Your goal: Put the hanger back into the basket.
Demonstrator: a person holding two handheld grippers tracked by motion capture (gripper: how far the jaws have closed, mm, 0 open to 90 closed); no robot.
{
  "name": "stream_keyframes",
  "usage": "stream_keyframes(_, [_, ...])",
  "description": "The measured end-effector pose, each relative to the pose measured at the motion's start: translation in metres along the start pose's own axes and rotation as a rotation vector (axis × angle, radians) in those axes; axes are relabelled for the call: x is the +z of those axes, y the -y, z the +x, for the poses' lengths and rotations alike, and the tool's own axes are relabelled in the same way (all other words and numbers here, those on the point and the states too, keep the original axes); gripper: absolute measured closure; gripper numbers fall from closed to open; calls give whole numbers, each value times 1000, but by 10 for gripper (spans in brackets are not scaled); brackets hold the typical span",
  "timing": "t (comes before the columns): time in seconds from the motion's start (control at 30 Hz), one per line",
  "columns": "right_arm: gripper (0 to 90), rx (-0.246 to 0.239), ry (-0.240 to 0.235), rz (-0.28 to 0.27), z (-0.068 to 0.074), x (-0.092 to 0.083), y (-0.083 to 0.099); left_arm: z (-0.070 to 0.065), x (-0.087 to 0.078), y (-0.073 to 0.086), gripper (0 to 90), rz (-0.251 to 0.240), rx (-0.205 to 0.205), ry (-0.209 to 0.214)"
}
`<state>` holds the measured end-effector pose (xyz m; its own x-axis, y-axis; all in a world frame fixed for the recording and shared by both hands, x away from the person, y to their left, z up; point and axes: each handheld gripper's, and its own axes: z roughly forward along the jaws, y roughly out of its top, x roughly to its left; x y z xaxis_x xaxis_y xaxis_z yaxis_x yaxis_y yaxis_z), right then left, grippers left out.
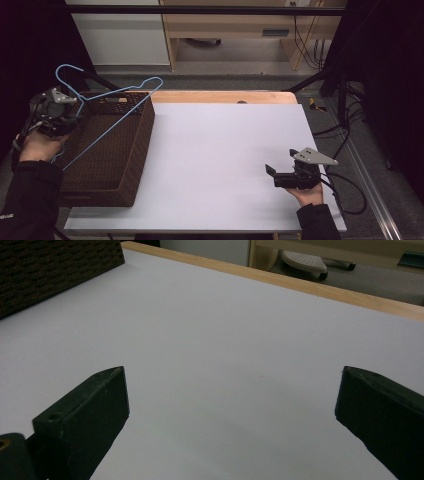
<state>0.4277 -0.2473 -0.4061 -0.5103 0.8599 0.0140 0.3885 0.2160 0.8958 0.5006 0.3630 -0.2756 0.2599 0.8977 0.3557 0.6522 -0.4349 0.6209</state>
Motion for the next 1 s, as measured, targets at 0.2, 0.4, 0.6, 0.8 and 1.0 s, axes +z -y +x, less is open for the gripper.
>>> stream_keyframes(0.2, [13, -2, -2, 3, 0, 1, 0, 16, 18, 19, 866, 46, -47, -31])
stream_keyframes(0.4, [13, -10, 0, 13, 1, 2, 1, 20, 30, 33, 866, 70, -60, -52])
stream_keyframes(0.6, [13, -8, 2, 12, 1, 3, 1, 21, 42, 43, 866, 104, -72, -69])
stream_keyframes(0.8, [13, -7, 1, 13, 2, 3, 1, 19, 61, 57, 865, 159, -75, -76])
stream_keyframes(1.0, [13, -5, 0, 17, 3, 4, 1, 9, 74, 61, 865, 188, -62, -68])
